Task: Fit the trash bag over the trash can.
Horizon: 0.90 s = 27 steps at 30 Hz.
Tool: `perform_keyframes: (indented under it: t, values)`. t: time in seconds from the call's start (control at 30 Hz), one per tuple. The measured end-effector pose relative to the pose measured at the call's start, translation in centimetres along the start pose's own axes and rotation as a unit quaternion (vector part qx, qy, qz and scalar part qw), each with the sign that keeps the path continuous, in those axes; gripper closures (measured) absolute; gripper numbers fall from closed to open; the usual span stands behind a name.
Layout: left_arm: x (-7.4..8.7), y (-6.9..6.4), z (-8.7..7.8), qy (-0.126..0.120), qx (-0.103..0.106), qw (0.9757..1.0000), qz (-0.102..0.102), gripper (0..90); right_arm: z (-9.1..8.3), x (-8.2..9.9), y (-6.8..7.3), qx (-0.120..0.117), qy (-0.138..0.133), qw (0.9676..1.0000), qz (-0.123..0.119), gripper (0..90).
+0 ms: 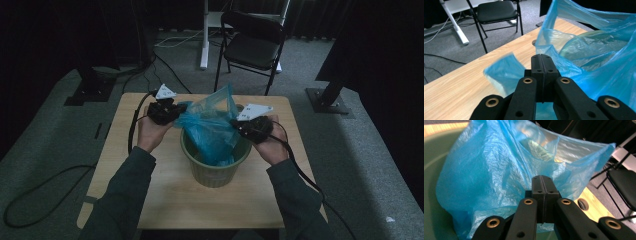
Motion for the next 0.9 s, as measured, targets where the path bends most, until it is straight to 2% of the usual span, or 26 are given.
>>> perform_keyframes:
  t: [0.37, 0.73, 0.9]
  values:
    - [0.9, 1.8, -0.8, -0.001, -0.018, 0.9996, -0.021, 89.7, -1.3, 2.2, -1.7, 0.016, 0.009, 0.9997, 0.015, 89.8]
    - [1.2, 3.3, -1.5, -0.004, -0.036, 0.9986, -0.038, 89.7, -3.1, 3.9, -3.4, 0.033, 0.003, 0.9988, 0.038, 89.9]
    - [1.3, 3.5, -1.5, -0.004, -0.035, 0.9984, -0.043, 89.7, -3.5, 4.2, -3.7, 0.031, -0.003, 0.9984, 0.046, 89.8]
Point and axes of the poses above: each handheld gripper's, and its own axes: z roughly forward along the jaws, x roughly out of its underside, y roughly to its left, the point moved 9 cm from there along z, roughly forward along the jaws, and after that the axes turned 7 degrees about -y, right-handed, at the moved point
